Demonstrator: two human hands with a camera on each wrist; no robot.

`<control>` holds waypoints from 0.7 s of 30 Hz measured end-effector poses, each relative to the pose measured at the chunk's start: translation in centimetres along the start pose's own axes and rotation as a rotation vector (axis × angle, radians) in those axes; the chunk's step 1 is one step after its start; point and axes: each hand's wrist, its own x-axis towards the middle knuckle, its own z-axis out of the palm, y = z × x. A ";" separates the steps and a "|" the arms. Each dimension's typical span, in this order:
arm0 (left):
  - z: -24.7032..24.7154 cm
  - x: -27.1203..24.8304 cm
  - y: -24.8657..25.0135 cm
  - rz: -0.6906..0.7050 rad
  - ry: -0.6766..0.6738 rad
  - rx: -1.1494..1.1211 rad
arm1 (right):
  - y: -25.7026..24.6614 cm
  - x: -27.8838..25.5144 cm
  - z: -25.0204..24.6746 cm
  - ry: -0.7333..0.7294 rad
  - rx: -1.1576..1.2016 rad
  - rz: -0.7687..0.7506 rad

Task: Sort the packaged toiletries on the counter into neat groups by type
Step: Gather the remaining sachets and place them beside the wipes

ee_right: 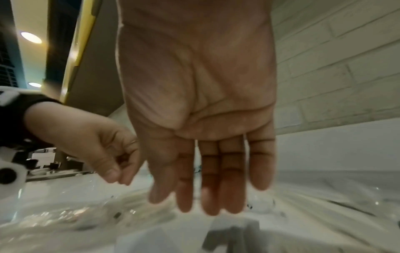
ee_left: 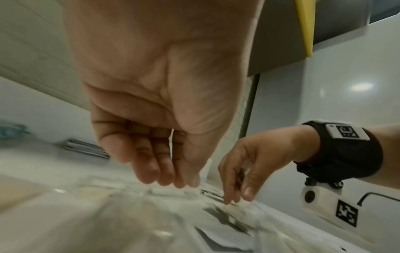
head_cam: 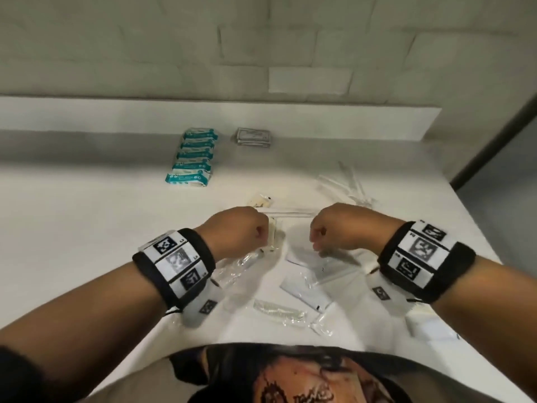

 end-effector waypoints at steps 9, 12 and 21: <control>3.7 3.0 8.8 0.025 -0.127 0.053 | -0.3 1.5 3.4 -0.013 0.066 0.325; 4.0 3.7 9.7 -0.032 -0.100 0.086 | 0.1 2.2 3.6 0.015 0.100 0.317; 4.0 3.3 8.8 -0.056 -0.139 0.178 | 5.5 -3.4 1.4 0.262 0.464 0.210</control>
